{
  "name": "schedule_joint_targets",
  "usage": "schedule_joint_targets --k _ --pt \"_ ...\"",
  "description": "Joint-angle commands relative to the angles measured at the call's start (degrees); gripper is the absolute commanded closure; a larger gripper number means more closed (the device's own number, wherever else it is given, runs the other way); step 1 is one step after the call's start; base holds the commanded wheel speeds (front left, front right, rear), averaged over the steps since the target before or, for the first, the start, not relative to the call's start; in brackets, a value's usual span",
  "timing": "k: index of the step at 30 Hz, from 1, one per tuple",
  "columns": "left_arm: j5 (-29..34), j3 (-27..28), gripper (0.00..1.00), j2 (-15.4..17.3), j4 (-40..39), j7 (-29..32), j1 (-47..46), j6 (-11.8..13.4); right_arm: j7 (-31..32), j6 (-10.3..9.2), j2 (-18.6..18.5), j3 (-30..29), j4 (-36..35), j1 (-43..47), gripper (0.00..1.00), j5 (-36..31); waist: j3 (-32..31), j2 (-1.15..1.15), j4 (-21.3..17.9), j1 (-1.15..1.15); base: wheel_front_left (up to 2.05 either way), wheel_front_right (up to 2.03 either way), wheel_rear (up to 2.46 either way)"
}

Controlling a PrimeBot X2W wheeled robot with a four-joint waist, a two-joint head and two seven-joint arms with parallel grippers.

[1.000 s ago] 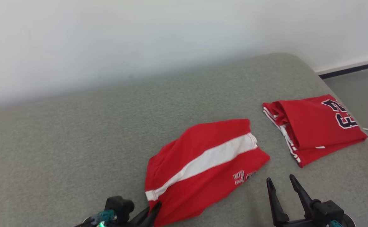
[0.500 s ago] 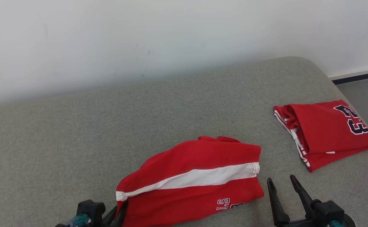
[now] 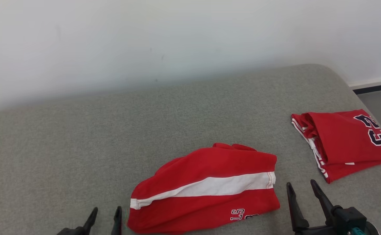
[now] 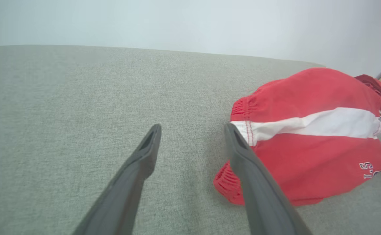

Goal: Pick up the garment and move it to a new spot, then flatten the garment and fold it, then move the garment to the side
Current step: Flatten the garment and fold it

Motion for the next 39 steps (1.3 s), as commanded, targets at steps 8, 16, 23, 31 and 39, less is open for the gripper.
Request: schedule_joint_targets --k 8,16,23,31,39 --pt "9.0 13.0 0.00 -5.1 -9.8 -0.7 5.3 -1.7 -0.2 -0.15 -0.4 -0.8 -0.8 0.7 0.00 -0.9 -1.2 0.00 3.6 0.00 0.00 0.00 0.00" --pt "18.6 24.3 0.00 -12.3 -13.3 -0.7 10.0 -8.9 -0.2 -0.15 -0.9 -1.3 -0.6 0.8 0.00 -1.1 -2.6 0.00 6.0 0.00 0.00 0.00 0.00" --pt "23.7 29.9 0.00 -15.2 -11.4 -0.7 13.0 -12.1 -0.2 -0.15 -1.3 -1.3 -0.4 1.7 0.00 -1.8 -4.0 0.00 6.6 0.00 0.00 0.00 0.00" --pt "27.4 31.5 0.00 -15.8 -8.1 -0.7 15.3 -13.4 -0.2 -0.15 -1.3 -1.4 -0.1 3.4 0.00 -3.0 -5.7 0.00 7.2 0.00 0.00 0.00 0.00" --pt "28.3 30.6 0.00 -16.1 -6.9 -0.7 15.6 -13.6 -0.2 -0.15 -1.1 -1.2 0.0 4.2 0.00 -3.3 -6.0 0.00 7.4 0.00 0.00 0.00 0.00"
